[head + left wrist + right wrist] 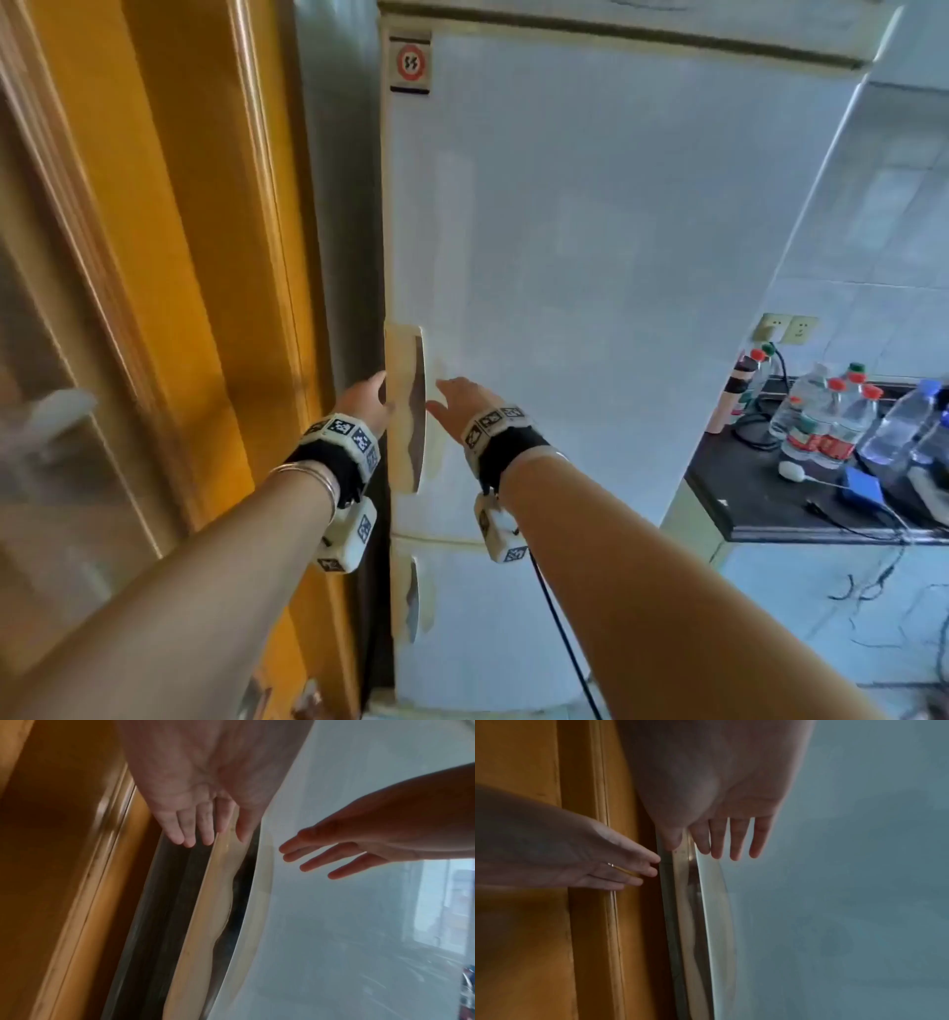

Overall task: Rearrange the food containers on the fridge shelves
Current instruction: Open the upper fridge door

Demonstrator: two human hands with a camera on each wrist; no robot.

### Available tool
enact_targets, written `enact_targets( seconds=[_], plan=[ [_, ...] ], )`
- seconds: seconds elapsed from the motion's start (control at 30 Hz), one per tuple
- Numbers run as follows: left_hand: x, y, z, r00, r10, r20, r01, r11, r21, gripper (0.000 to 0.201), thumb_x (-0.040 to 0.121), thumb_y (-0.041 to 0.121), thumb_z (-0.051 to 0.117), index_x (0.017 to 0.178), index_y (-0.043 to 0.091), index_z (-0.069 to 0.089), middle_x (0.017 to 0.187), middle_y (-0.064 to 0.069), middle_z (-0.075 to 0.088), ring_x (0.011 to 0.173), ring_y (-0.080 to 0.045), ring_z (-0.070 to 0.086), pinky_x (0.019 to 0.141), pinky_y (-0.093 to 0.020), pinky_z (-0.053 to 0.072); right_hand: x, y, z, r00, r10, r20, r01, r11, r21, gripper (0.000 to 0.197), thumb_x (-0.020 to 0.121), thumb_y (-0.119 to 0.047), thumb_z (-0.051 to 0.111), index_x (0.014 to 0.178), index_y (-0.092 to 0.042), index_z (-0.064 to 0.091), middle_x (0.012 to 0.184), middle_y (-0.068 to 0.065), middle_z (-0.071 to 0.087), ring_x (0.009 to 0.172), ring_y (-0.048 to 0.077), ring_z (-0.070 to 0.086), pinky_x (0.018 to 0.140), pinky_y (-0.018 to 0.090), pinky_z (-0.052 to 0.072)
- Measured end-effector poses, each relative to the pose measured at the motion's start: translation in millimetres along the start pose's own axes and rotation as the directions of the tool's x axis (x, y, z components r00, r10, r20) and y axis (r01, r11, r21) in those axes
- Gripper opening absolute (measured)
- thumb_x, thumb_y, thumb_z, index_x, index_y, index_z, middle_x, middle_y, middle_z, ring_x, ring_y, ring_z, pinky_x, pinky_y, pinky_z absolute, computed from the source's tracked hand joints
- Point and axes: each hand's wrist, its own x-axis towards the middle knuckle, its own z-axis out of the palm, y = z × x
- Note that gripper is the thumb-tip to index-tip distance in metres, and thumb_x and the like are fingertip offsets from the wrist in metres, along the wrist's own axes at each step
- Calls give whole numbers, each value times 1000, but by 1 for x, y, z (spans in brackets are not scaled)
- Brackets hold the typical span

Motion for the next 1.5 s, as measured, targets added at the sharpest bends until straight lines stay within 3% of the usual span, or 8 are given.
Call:
enact_targets(
  seconds=[0.2, 0.37, 0.6, 0.77, 0.93, 1.03, 1.33, 1.5],
  plan=[
    [36, -4, 5, 996, -84, 7, 84, 994, -62, 63, 95, 30, 49, 150, 17, 20, 152, -8, 36, 137, -31, 41, 108, -45, 40, 35, 1, 10, 1000, 16, -22, -13, 993, 117, 44, 100, -33, 34, 141, -17, 40, 140, 9, 52, 126, 27, 53, 105, 39, 41],
    [57, -8, 10, 998, -50, 37, 54, 989, -134, 55, 93, 35, 51, 143, 18, 35, 138, -10, 53, 125, -33, 52, 103, -44, 43, 55, 1, 24, 994, 66, -85, -44, 970, 238, 36, 99, -30, 35, 129, -16, 50, 119, 11, 67, 104, 29, 66, 92, 37, 53],
    [72, -16, 8, 994, -42, 106, 74, 943, -326, 59, 86, 28, 63, 139, 14, 42, 138, -9, 54, 128, -30, 50, 110, -46, 37, 65, 1, 26, 989, 94, -119, -61, 966, 252, 26, 99, -27, 38, 113, -10, 51, 91, 13, 66, 72, 24, 58, 64, 31, 48],
    [75, -17, 8, 990, -52, 131, 99, 919, -383, 65, 84, 26, 66, 141, 14, 37, 143, -8, 50, 132, -30, 47, 112, -46, 34, 65, 1, 27, 987, 93, -129, -57, 964, 260, 25, 98, -26, 44, 114, -9, 52, 100, 14, 68, 74, 21, 54, 67, 26, 42],
    [74, -18, 6, 993, -51, 105, 88, 917, -390, 62, 83, 21, 67, 138, 12, 40, 140, -10, 52, 130, -29, 48, 112, -44, 34, 64, -2, 26, 992, 93, -85, -72, 971, 227, 27, 98, -25, 45, 117, -10, 57, 106, 13, 68, 93, 27, 67, 73, 25, 47],
    [66, -22, 7, 993, -53, 103, 90, 913, -398, 63, 82, 18, 69, 137, 11, 41, 139, -10, 53, 130, -28, 49, 110, -41, 34, 60, 0, 29, 992, 72, -108, -48, 977, 208, 25, 96, -30, 47, 112, -13, 56, 100, 11, 69, 88, 27, 68, 72, 29, 51],
    [10, -22, 9, 997, -75, 37, 83, 920, -384, 61, 77, 24, 74, 131, 12, 48, 131, -8, 60, 122, -27, 56, 106, -40, 41, 16, 2, 26, 998, 24, -62, -14, 986, 167, 34, 94, -40, 44, 112, -15, 58, 103, 12, 68, 94, 31, 66, 83, 38, 56],
    [-24, -23, 2, 997, -61, 55, 76, 942, -327, 57, 78, 28, 73, 128, 11, 51, 129, -9, 61, 121, -29, 56, 103, -41, 42, -25, 0, 20, 994, 31, -109, -17, 992, 126, 40, 97, -43, 36, 104, -14, 61, 103, 13, 68, 96, 32, 64, 80, 37, 51]
  ],
)
